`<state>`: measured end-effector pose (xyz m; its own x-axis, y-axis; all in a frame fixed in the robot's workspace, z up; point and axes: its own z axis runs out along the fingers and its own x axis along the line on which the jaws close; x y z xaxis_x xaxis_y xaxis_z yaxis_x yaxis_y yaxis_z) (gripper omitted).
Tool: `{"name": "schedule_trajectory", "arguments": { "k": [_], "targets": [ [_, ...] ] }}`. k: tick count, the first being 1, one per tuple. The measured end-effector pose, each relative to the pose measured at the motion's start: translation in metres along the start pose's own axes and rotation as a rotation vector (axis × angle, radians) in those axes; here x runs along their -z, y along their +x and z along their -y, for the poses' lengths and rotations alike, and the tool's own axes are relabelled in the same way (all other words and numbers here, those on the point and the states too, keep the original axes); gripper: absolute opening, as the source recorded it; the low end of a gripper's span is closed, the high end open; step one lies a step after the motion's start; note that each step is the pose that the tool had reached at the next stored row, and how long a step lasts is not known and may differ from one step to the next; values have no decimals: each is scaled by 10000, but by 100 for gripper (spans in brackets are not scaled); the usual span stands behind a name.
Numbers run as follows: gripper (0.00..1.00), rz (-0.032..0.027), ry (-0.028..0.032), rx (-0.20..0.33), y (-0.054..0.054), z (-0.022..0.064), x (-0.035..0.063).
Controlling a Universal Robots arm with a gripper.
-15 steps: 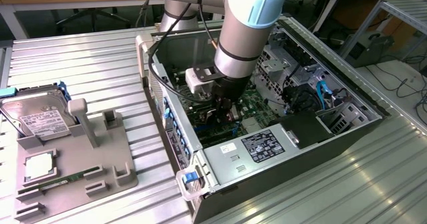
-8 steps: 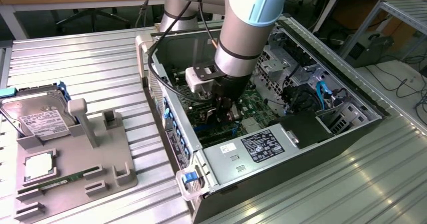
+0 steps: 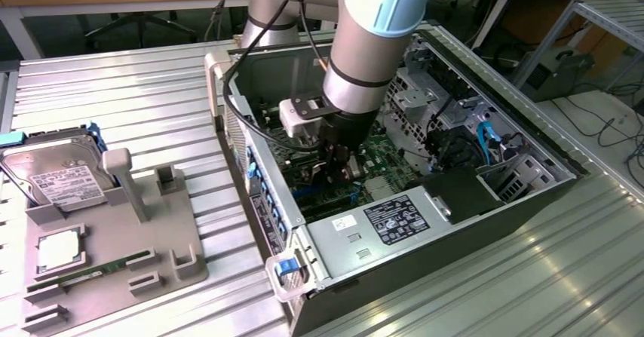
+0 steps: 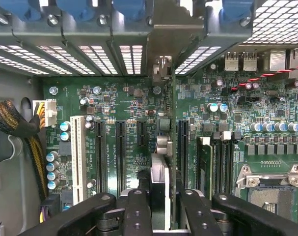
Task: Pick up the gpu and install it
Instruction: 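Insert the gpu into the slot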
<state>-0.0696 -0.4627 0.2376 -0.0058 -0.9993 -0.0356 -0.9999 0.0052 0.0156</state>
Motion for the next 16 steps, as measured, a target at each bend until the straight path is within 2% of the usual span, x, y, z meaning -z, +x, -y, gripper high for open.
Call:
{"name": "schedule_trajectory", "arguments": {
  "k": [6,11,16],
  "targets": [
    [28,0,1,0,-2,0,-11],
    [28,-6,-2,0,1,1,-85],
    [28,-2,0,0,1,1,-96]
  ]
}}
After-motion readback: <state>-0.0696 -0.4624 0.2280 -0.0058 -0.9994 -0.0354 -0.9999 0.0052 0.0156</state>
